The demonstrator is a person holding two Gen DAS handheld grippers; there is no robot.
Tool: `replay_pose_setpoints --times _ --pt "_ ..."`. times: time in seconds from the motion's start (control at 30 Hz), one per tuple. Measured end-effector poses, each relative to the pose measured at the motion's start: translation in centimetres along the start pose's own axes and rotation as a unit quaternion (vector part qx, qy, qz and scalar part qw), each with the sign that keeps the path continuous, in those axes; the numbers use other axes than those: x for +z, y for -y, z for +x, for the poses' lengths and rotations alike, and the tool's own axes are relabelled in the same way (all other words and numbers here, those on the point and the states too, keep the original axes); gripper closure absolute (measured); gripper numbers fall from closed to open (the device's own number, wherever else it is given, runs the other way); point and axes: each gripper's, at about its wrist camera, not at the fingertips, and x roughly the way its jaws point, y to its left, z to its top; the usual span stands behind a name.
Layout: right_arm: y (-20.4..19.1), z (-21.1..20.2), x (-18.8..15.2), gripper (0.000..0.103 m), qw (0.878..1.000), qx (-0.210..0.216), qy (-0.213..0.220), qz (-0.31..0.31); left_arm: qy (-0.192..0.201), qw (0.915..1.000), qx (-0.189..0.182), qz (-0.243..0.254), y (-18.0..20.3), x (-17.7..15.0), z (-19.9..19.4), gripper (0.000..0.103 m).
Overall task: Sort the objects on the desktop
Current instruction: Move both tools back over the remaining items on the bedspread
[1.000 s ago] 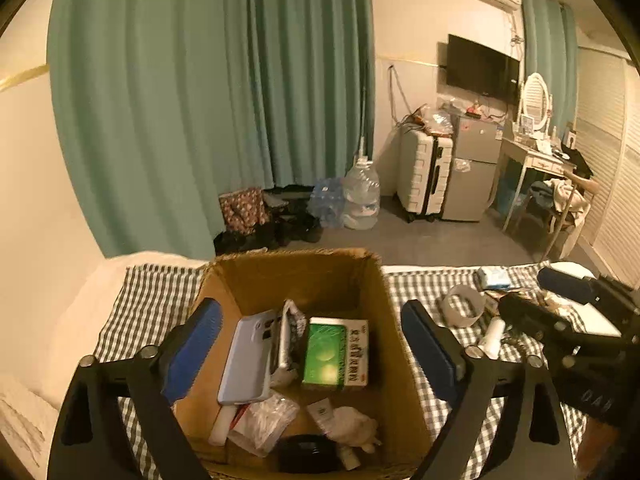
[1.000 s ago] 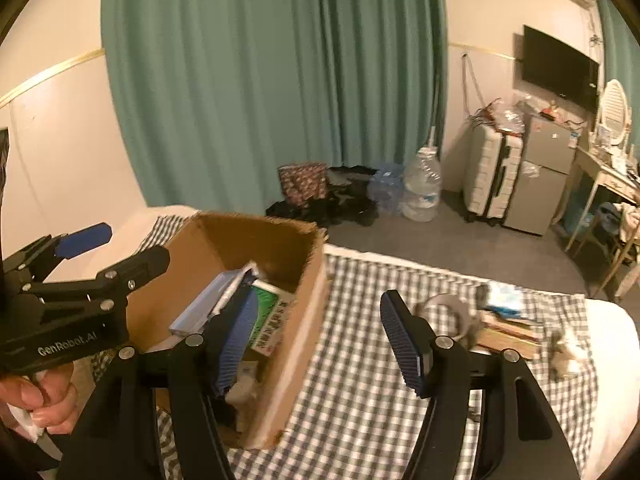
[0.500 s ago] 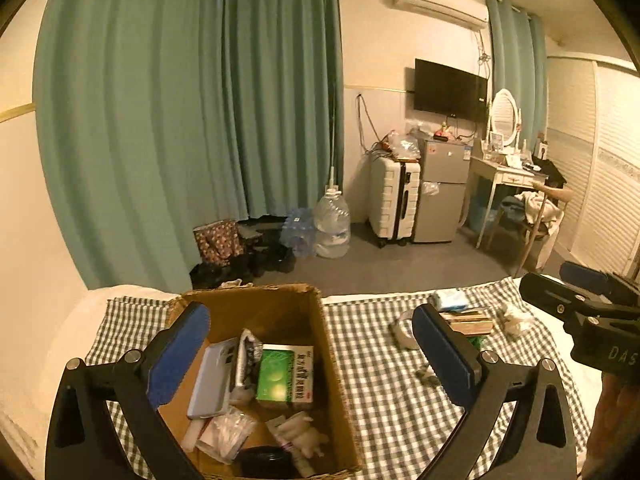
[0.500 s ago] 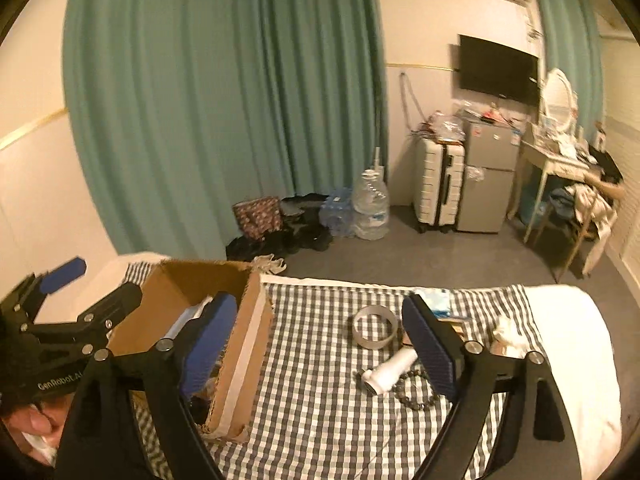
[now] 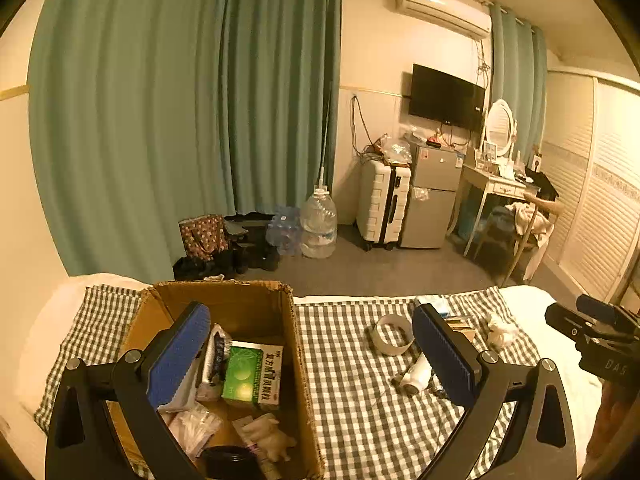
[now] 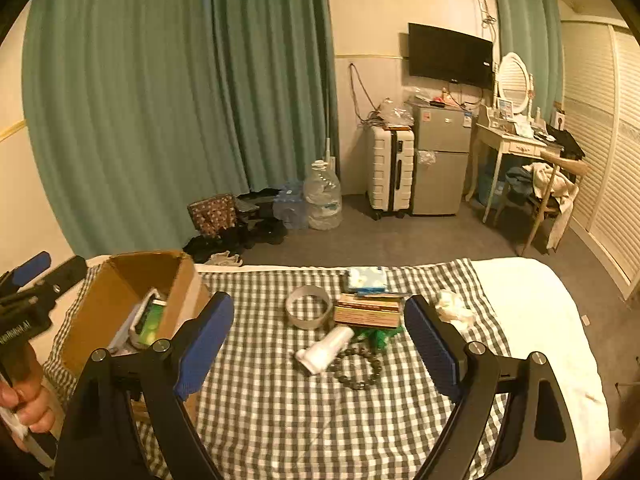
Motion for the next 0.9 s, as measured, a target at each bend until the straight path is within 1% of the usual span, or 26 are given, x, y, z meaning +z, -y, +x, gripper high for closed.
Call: replay_pose_setpoints --times 0.17,0.23,0.3,0.33,0.43,0.5,0.6,0.73,0.9 --pt "2.4 0.8 0.0 0.015 1.000 -0.006 -0.010 -0.002 -0.004 0.9997 0.008 0.021 2.1 -0.6 1.2 0.000" --pt "3.2 1.1 0.1 0.014 1.000 -0.025 -0.011 -0.016 -0.005 0.9998 0.004 0.019 3.2 -0.7 1.8 0.000" --pt "4.3 1.0 0.3 0.011 0.998 -0.053 0.007 -0.027 -0.009 0.9998 -0.005 0.019 4.7 -0.8 2.8 0.000" --pt "4.8 1.1 0.3 0.009 0.998 -0.057 0.012 -0.027 -0.011 0.9997 -0.007 0.021 5.4 -0.8 3.2 0.000" --pt "7.2 2.0 0.5 0.009 0.998 -0.058 0.011 -0.010 -0.017 0.9995 -0.011 0.025 7.5 -1.0 4.6 0.000" --pt "8.8 3.0 0.4 0.008 0.998 -0.058 0.003 0.007 -0.016 0.9992 -0.022 0.030 8.8 -1.5 5.7 0.000" --pt "10.9 4.3 0.1 0.008 0.998 -0.061 0.002 0.022 -0.015 0.9983 -0.029 0.047 10.6 -3.2 7.8 0.000" --pt "13.4 6.6 -0.5 0.008 0.997 -0.072 -0.006 0.037 -0.032 0.9962 -0.036 0.072 12.5 -5.7 10.7 0.000" --pt "16.1 10.5 -2.2 0.008 0.995 -0.082 -0.030 0.044 -0.056 0.9949 -0.036 0.076 13.2 -7.9 13.9 0.000"
